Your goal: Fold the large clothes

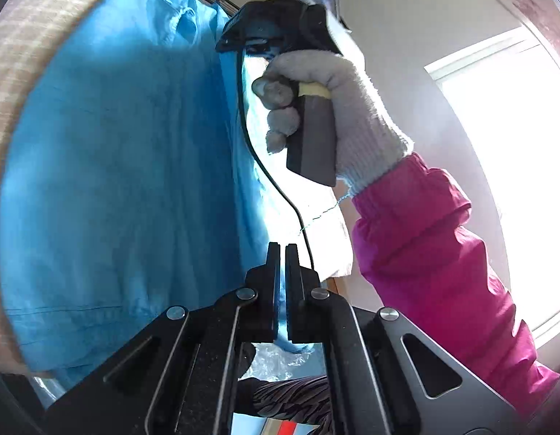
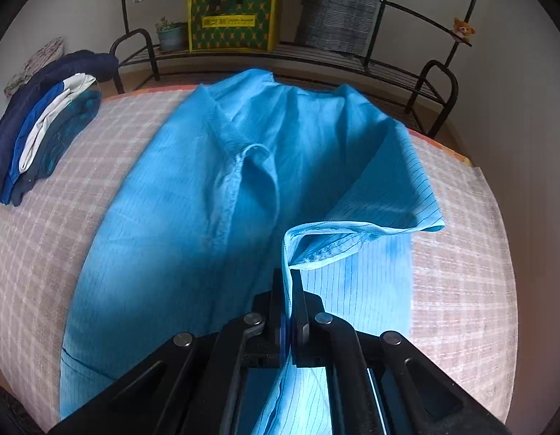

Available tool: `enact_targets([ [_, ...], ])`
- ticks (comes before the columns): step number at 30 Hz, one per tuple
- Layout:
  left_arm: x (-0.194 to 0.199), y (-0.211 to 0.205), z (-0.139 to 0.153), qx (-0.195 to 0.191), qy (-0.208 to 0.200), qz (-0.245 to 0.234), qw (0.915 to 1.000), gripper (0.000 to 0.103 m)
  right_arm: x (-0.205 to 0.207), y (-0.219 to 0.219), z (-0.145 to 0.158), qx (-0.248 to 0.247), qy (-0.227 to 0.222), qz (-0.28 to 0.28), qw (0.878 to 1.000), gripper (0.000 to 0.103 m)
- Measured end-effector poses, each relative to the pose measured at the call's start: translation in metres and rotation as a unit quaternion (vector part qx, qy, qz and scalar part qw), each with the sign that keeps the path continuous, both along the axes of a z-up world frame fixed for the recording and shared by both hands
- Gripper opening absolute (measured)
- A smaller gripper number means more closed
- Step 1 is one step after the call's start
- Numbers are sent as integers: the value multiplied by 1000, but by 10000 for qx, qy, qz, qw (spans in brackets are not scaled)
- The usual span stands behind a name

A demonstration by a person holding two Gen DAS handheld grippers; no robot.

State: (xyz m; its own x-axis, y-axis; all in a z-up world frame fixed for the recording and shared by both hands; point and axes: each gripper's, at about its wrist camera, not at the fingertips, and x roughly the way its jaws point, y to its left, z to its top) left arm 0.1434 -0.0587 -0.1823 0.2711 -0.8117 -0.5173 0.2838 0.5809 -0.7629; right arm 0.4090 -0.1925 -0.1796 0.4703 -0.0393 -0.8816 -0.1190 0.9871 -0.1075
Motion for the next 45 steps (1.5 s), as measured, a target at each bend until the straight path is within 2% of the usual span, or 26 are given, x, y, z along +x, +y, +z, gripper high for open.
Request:
enact_targets([
  [5,-2,51,11,136,-185,357,9991,0,4,29,-35,-79,282,69,9995,0],
  [8,2,74,14,228,-263,511,9981,0,1,35,-42,-182,277,108,9994,0],
  [9,2,80,15,254,-273,558,9977,0,0,33,-40,-63,269,117,9995,4],
  [11,3,77,22,324,-317,606,9971,0,-3,24,-29,470,341,130,9982,16],
  [12,4,81,23,372,-352,625,9967,0,-9,16,-19,889,279,162,9955,25],
  [14,7,85,19,452,-415,674,9958,0,-25,1,5,1565,44,226,9874,25],
  [16,9,91,21,519,-477,689,9951,0,-48,-16,28,1946,-118,261,9805,25],
  [19,11,92,20,606,-533,653,9946,0,-94,-43,54,2066,-210,200,9780,29],
  [22,7,96,17,669,-511,568,9948,0,-146,-63,64,1933,-147,274,9806,31],
  [26,-2,100,11,775,-382,448,9952,0,-208,-88,55,1987,45,112,9800,34],
  [29,8,101,-2,782,-187,450,9957,0,-243,-89,34,1965,209,7,9803,33],
  [32,9,107,-7,802,-83,570,9951,0,-260,-79,6,1817,395,57,9825,31],
  [35,8,112,-7,887,-103,657,9938,0,-265,-66,-21,1891,690,99,9795,29],
  [37,7,114,-6,915,-129,661,9935,0,-266,-51,-30,1968,830,328,9764,29],
  [40,4,115,-5,997,-149,650,9928,0,-272,-32,-28,1675,796,694,9802,29],
  [45,10,116,-3,1101,-103,616,9920,0,-267,-39,-1,1910,526,655,9780,29],
])
